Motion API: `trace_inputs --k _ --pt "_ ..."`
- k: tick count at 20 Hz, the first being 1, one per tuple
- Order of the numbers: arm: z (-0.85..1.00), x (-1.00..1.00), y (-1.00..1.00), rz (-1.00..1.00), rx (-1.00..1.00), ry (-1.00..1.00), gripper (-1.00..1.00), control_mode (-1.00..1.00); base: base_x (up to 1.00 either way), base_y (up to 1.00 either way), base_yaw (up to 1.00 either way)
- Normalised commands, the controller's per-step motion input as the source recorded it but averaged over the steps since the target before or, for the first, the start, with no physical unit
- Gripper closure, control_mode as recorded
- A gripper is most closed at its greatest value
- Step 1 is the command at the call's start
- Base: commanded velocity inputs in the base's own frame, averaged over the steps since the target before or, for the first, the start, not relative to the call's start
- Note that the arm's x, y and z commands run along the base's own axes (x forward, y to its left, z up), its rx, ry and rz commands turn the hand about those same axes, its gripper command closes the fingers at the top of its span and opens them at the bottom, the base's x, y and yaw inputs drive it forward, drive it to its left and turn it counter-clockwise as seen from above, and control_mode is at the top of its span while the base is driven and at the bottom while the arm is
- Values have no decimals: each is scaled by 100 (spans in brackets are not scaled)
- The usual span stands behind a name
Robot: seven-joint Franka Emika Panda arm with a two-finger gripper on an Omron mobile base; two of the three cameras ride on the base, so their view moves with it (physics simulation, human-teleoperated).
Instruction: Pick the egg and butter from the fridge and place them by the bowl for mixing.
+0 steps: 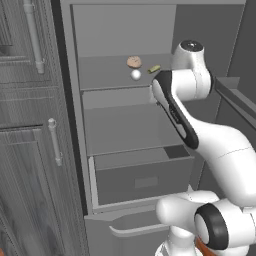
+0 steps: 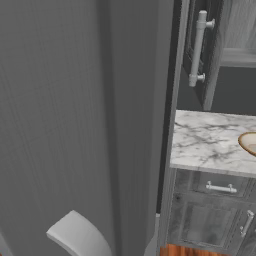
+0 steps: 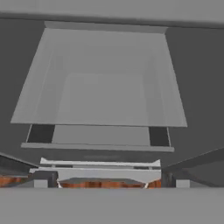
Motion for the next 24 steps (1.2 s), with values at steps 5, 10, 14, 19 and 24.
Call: trace_inputs --k 5,10,14,19,24 --pt "71 0 0 -13 -4 -30 -100 -100 0 0 0" --pt "52 -1 0 -14 0 -31 -100 -100 0 0 0" --pt "7 -7 0 -16 9 -19 -100 -100 0 0 0" --pt "0 -1 0 -7 11 -7 -100 -100 0 0 0" --pt "0 -6 -13 0 12 -8 -100 -100 0 0 0"
